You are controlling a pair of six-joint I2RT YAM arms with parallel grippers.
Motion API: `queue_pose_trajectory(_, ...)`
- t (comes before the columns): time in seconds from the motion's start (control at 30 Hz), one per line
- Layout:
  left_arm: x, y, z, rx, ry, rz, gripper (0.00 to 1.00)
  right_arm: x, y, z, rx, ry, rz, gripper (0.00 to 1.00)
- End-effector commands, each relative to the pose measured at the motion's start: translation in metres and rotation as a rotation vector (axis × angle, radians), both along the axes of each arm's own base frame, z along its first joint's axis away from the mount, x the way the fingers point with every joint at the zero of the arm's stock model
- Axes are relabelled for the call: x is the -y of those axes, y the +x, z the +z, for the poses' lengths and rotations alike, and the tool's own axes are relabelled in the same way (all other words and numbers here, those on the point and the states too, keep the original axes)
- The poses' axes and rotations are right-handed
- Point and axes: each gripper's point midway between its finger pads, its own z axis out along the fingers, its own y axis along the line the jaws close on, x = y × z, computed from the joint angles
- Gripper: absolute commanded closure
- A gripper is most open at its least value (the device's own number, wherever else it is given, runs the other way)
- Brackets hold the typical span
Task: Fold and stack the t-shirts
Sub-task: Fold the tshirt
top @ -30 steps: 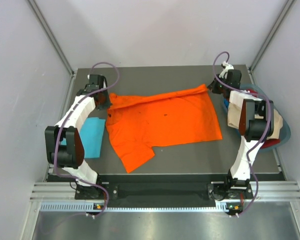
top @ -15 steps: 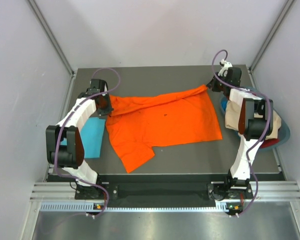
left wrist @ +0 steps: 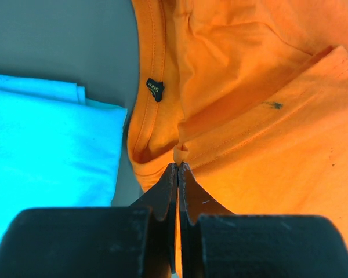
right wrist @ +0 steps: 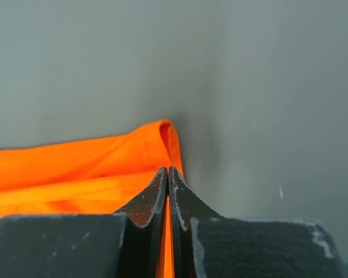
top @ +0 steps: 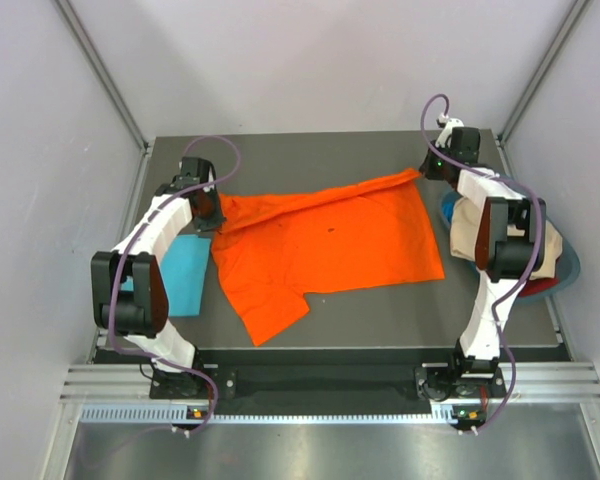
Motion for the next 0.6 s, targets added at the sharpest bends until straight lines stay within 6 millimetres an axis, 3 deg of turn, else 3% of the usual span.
queue_pose_trajectory(0.0,-0.004,0.001,0.036,0.071,0.022,-0.002,1.0,0.011,-0.009,0.043,0.055,-0.077,-0.027,1.0)
queue_pose_trajectory(0.57,0.017,-0.051,-0.01,-0.074,0.057,-0.088,1.0,0.009,-0.041,0.007,-0.053,-0.123,-0.037,1.0)
